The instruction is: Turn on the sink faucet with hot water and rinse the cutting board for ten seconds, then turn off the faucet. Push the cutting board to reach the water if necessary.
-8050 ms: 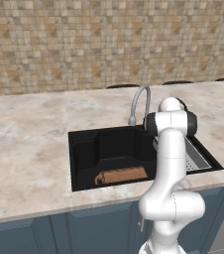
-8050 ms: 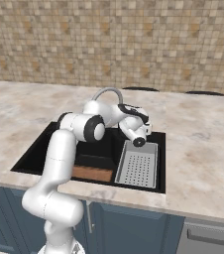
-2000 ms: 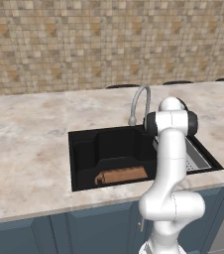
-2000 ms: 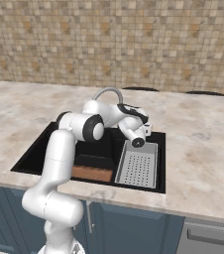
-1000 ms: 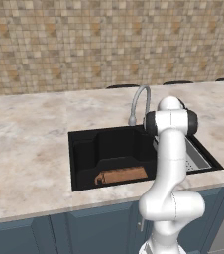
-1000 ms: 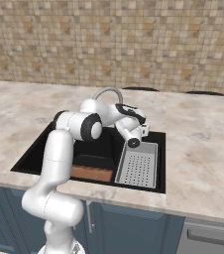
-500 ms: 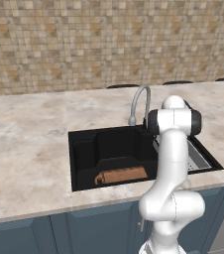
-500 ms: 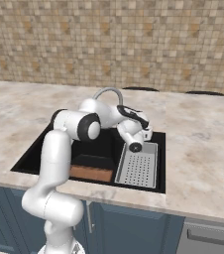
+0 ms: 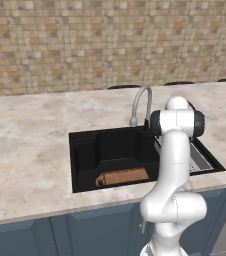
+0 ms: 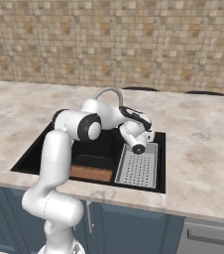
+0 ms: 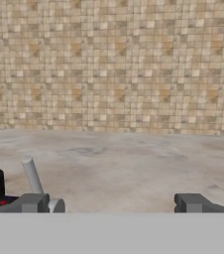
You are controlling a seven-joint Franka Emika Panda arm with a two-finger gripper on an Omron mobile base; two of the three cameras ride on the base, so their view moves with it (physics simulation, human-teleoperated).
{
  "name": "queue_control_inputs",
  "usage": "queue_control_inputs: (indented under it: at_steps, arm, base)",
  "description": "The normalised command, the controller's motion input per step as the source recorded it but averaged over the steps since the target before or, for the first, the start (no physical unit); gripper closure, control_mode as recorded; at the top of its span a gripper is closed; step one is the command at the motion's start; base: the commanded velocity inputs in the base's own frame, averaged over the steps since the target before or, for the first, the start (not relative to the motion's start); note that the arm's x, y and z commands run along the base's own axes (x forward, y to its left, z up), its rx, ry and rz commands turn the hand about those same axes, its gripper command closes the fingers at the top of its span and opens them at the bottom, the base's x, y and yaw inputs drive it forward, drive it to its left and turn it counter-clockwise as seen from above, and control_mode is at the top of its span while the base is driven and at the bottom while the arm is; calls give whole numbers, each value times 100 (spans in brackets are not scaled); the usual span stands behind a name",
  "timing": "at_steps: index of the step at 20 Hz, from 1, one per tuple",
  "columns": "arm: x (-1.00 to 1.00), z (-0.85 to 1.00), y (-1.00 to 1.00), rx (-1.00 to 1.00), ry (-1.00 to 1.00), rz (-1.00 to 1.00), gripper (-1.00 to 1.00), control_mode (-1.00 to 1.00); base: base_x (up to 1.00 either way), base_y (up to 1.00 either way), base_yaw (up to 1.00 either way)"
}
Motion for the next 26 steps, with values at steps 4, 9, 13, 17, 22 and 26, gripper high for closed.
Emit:
queue_control_inputs:
  at_steps: [4, 9, 13, 17, 22, 26]
  arm:
    - [0, 0, 0, 0, 0, 0, -100, -100]
    - [0, 0, 8, 0, 0, 0, -100, -100]
    - [1, 0, 10, 0, 0, 0, -100, -100]
    - [3, 0, 10, 0, 0, 0, -100, -100]
    - [12, 0, 10, 0, 0, 0, -100, -100]
    - [18, 0, 1, 0, 2, 0, -100, -100]
  base:
    - [0, 0, 0]
    - [0, 0, 0]
    - [0, 0, 0]
    - [0, 0, 0]
    - [0, 0, 0]
    - [0, 0, 0]
